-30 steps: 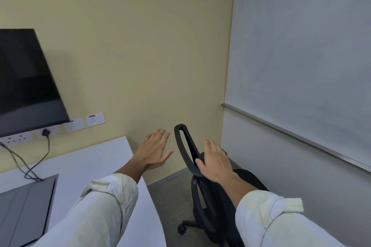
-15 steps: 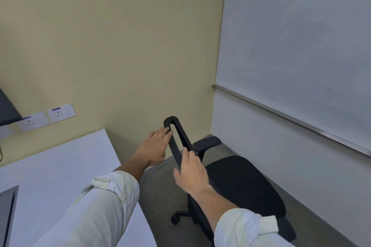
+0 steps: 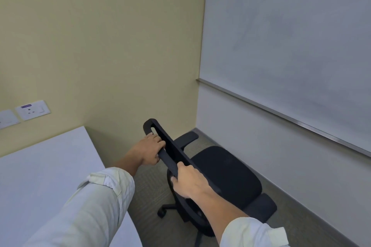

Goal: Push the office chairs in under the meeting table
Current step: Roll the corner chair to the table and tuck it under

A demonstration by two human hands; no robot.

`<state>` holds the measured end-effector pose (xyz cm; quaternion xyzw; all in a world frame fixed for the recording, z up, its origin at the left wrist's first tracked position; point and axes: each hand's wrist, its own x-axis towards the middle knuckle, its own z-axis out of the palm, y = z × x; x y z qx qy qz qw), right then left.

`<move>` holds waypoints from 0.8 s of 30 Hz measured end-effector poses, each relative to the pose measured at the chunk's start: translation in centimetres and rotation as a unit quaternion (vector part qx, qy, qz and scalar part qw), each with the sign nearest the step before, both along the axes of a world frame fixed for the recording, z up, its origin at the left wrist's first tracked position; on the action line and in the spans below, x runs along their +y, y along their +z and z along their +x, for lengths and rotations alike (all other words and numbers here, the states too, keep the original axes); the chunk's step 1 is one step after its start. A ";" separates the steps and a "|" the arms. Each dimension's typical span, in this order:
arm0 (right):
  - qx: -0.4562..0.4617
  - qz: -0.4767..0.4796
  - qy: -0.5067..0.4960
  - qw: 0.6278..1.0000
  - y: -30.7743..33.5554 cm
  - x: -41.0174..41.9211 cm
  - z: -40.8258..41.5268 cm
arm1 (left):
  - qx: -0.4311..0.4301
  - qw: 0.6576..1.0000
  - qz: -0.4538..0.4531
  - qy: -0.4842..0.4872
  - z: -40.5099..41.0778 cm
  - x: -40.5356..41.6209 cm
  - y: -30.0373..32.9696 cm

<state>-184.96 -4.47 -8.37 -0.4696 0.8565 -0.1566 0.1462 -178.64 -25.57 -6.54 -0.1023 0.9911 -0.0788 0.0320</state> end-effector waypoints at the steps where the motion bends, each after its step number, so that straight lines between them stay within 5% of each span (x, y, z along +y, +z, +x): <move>1: 0.004 0.002 0.005 1.000 0.0 1.1 -0.3 | -0.001 1.000 -0.003 -0.001 -0.1 0.7 0.2; 12: 0.073 0.044 -0.014 0.996 0.3 18.5 -6.3 | -0.066 0.997 -0.005 0.041 -1.1 15.9 0.5; 24: 0.111 0.049 0.116 0.986 1.3 28.1 -11.3 | -0.022 0.981 0.028 0.191 1.7 27.3 -2.8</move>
